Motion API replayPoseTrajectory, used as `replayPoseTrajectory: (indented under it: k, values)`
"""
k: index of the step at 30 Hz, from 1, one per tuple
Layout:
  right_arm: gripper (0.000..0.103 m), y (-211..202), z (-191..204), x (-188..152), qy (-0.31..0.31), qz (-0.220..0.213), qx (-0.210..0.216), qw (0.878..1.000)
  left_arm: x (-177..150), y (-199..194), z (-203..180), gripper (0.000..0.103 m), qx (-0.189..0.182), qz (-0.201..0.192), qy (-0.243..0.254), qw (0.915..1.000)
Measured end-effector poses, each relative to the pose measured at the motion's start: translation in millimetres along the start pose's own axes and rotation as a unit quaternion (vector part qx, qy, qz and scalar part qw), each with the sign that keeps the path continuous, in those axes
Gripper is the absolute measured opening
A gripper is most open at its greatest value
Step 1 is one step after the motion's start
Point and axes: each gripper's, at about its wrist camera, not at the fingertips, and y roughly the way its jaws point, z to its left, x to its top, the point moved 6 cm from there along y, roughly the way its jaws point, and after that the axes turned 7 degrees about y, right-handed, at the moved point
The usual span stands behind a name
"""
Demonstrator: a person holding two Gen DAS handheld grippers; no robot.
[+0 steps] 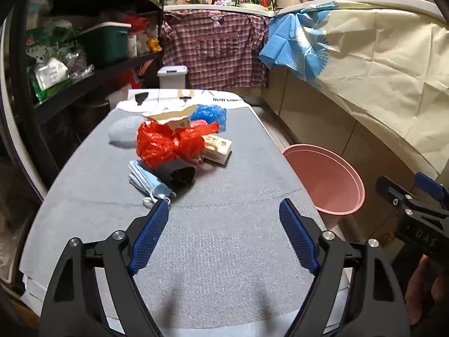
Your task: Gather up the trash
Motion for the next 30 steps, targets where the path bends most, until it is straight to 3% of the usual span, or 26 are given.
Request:
replayPoseTrajectory:
  k: [30]
  values:
    - [0.097,-4.1,-2.9,-0.7,-0.002,-0.002,-0.010,1.000,-0.9,-5.7,-2.4,0.075,-0.016,0.008,0.000,0.9998]
